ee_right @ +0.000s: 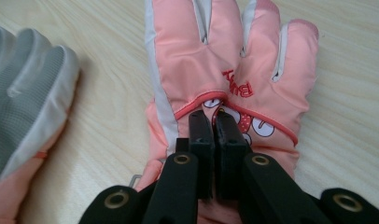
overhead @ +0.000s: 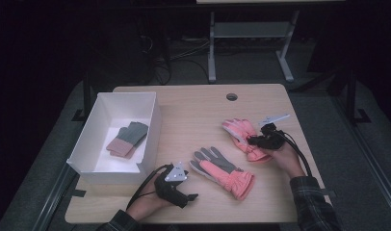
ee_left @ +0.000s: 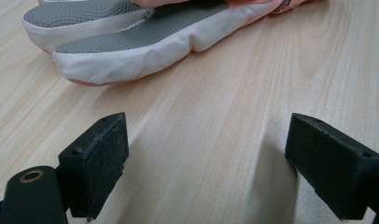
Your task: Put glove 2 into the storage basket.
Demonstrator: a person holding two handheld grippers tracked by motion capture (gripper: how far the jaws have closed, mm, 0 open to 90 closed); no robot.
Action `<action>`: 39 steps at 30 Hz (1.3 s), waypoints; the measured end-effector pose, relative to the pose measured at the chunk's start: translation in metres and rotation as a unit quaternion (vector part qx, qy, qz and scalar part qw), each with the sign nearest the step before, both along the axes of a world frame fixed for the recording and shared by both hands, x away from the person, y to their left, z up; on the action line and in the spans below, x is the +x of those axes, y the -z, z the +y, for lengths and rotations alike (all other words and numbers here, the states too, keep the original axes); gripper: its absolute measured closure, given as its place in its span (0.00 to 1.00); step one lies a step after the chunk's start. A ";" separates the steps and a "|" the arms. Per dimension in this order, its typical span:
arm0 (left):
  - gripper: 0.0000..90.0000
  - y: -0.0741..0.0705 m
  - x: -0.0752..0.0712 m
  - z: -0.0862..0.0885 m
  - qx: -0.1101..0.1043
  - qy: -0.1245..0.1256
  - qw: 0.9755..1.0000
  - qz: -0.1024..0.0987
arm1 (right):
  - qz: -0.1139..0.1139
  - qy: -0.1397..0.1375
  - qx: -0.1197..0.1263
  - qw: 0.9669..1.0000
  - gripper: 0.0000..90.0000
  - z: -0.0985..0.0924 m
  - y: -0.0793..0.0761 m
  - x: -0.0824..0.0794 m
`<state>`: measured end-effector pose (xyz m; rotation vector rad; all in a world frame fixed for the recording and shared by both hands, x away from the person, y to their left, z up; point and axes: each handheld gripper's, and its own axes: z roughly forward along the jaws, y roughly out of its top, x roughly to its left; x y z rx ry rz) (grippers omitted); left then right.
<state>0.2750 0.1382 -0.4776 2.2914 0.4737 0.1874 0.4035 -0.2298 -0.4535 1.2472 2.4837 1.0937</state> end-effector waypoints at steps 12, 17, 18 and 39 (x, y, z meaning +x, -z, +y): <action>0.14 0.000 0.000 0.000 0.000 0.000 1.000 0.000 | 0.003 -0.009 0.030 0.999 0.98 -0.014 -0.017 -0.005; 0.14 0.000 0.001 -0.001 -0.001 -0.001 1.000 0.001 | -0.009 -0.014 0.040 0.999 0.98 -0.019 -0.028 -0.011; 0.14 0.000 0.000 -0.001 -0.001 -0.001 1.000 0.002 | -0.009 -0.013 0.041 0.999 0.98 -0.020 -0.030 -0.013; 0.14 -0.001 0.002 -0.001 0.005 0.003 1.000 -0.002 | -0.020 -0.044 0.056 0.997 0.98 -0.019 -0.065 -0.042</action>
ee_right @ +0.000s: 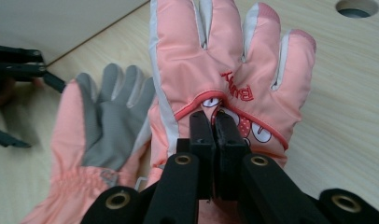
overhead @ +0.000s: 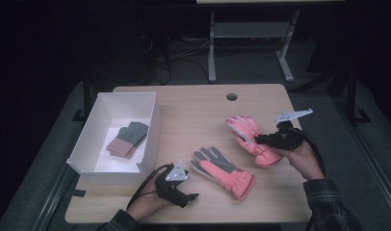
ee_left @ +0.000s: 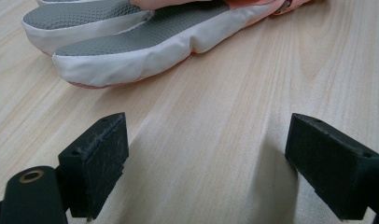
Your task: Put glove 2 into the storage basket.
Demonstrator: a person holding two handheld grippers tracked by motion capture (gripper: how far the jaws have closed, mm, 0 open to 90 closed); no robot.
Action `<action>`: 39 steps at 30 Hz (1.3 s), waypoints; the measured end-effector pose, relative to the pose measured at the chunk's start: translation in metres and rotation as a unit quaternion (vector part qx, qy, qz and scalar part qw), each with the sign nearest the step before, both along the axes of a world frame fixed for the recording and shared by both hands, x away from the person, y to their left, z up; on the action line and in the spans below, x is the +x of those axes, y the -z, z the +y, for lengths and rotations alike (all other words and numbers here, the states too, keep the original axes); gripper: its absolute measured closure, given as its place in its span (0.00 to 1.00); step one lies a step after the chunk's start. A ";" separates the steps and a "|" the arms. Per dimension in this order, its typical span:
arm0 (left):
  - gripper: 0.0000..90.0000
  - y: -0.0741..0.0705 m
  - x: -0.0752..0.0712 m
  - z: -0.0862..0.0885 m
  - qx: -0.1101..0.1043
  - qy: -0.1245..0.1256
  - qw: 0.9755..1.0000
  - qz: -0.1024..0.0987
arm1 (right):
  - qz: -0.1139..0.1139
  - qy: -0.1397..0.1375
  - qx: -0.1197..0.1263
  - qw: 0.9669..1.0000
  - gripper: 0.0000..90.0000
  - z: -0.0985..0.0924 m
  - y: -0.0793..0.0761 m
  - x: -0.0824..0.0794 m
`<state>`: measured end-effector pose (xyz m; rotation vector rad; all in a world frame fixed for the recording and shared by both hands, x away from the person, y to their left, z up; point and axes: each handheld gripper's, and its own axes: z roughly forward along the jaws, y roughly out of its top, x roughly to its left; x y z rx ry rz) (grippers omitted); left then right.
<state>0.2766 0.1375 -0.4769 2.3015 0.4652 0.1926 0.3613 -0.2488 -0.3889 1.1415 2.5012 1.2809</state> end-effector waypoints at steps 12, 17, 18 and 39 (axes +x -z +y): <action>0.14 0.000 0.000 0.000 -0.002 -0.001 1.000 -0.001 | -0.006 -0.044 0.009 0.999 0.98 0.025 -0.018 -0.025; 0.14 0.000 0.000 0.000 -0.004 -0.003 1.000 0.003 | -0.008 -0.069 0.011 0.998 0.97 0.038 -0.020 -0.034; 0.14 0.001 0.000 0.000 -0.004 -0.003 1.000 0.003 | -0.007 -0.073 0.010 0.997 0.97 0.041 -0.020 -0.035; 0.14 0.000 0.000 -0.001 -0.003 -0.001 1.000 0.000 | 0.011 -0.125 -0.016 0.992 0.97 0.086 -0.007 -0.043</action>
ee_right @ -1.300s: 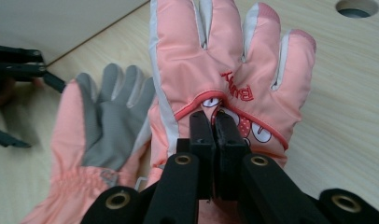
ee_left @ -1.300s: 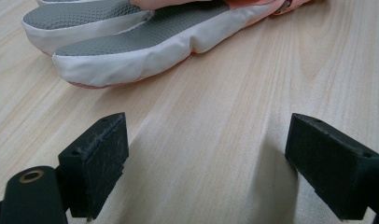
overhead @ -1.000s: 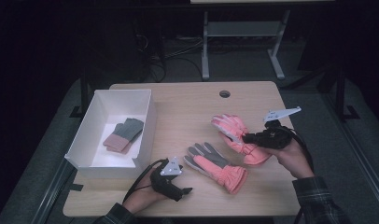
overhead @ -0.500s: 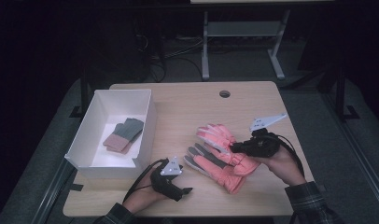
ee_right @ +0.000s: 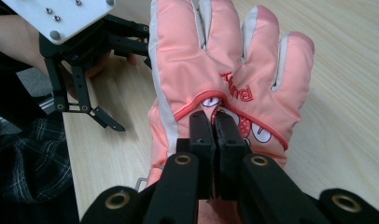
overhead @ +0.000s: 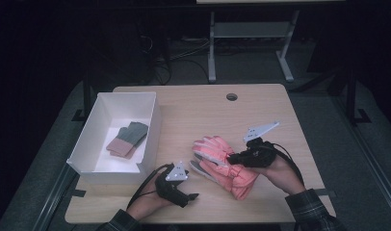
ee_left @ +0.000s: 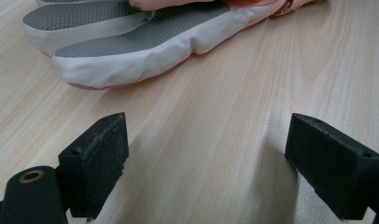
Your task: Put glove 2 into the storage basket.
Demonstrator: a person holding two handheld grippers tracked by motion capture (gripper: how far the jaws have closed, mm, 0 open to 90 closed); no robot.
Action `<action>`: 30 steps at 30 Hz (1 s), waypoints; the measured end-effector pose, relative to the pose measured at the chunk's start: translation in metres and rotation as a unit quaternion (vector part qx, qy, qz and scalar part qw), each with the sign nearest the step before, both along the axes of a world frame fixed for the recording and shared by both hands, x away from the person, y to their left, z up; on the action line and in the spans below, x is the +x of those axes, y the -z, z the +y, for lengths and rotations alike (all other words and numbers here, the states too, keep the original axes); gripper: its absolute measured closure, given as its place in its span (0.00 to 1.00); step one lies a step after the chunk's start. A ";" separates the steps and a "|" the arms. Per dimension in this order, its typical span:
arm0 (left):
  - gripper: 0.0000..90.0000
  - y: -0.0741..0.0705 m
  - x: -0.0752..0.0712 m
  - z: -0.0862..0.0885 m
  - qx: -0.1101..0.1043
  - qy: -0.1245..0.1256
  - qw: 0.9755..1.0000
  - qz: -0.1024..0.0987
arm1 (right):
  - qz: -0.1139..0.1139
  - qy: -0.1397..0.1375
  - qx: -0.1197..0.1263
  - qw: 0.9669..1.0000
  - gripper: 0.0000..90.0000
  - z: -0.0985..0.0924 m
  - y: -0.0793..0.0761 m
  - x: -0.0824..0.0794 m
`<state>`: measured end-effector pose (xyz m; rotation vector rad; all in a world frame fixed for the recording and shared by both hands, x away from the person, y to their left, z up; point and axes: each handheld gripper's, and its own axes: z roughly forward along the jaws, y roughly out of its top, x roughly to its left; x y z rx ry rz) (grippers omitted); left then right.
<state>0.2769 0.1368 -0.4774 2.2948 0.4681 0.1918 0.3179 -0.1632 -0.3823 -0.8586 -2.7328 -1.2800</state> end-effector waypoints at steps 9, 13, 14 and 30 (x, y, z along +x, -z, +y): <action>0.14 0.000 0.000 0.000 0.001 0.001 1.000 -0.001 | 0.007 -0.009 -0.017 1.000 0.97 0.010 0.011 0.003; 0.14 0.000 0.000 0.000 0.000 0.001 1.000 -0.001 | 0.017 -0.006 -0.032 0.999 0.97 0.016 0.018 0.002; 0.14 0.000 0.000 0.000 0.000 0.001 1.000 -0.001 | 0.016 -0.009 -0.037 0.999 0.97 0.017 0.020 0.002; 0.14 0.000 0.001 -0.002 0.001 -0.003 1.000 -0.001 | 0.011 -0.007 -0.051 0.999 0.78 0.023 0.032 0.000</action>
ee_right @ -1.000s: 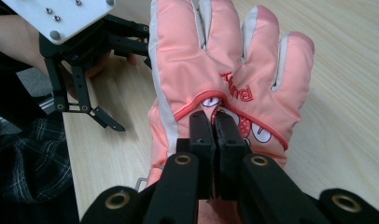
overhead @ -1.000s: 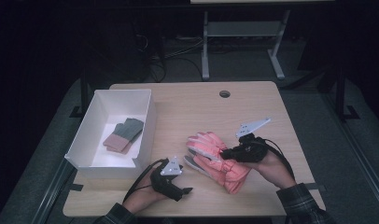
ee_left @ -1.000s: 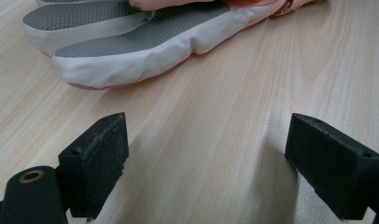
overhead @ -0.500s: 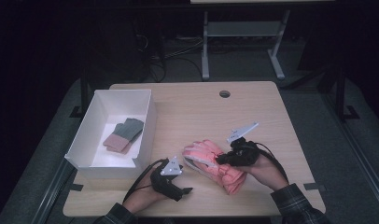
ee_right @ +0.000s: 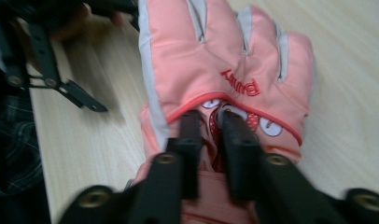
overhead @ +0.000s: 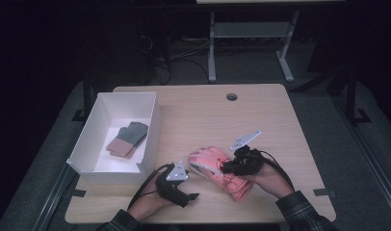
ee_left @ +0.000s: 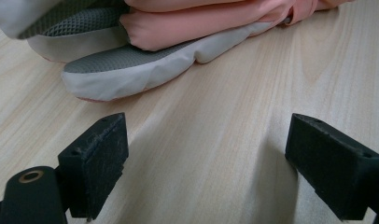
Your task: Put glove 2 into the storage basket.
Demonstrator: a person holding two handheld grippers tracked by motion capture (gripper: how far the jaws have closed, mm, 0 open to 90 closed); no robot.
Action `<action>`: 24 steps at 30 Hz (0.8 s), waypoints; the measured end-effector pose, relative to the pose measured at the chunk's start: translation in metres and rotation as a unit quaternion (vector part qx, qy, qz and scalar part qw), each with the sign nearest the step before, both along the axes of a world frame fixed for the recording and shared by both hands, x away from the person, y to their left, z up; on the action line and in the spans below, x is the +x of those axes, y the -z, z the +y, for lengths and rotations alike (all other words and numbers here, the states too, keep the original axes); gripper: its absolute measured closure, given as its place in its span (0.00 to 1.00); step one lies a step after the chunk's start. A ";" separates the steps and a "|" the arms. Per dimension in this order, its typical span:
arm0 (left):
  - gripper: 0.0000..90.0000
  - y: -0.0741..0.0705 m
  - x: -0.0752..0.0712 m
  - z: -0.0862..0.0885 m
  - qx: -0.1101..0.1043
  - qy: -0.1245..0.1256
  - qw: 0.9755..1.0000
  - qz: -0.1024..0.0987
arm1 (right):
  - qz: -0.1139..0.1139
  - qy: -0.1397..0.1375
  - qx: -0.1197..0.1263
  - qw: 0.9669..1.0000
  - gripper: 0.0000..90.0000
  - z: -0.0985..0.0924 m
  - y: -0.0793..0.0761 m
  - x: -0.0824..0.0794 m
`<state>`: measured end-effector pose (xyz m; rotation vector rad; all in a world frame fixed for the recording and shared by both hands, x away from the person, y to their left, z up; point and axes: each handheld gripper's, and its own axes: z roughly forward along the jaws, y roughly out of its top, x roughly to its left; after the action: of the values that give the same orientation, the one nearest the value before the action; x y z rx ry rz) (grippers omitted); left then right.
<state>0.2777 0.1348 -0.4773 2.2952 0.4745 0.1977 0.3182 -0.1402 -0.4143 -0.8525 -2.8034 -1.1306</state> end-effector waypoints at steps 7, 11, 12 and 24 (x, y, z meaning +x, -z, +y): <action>0.26 -0.009 0.000 0.000 0.009 -0.017 1.000 0.016 | -0.027 0.024 0.062 0.997 0.63 -0.021 -0.025 -0.003; 0.55 -0.018 -0.002 0.000 -0.013 -0.017 0.999 0.030 | -0.045 0.048 0.074 0.995 0.76 -0.042 -0.034 0.000; 0.62 -0.020 -0.003 -0.002 -0.018 -0.016 0.999 0.031 | -0.047 0.057 0.067 0.995 0.79 -0.047 -0.034 0.001; 0.99 -0.019 -0.001 -0.048 -0.002 0.000 0.998 0.059 | -0.013 0.114 0.022 0.993 1.00 -0.089 0.017 0.017</action>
<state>0.2765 0.0866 -0.4582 2.3112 0.5343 0.0617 0.3354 -0.2295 -0.4315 -1.1879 -2.7439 -1.2336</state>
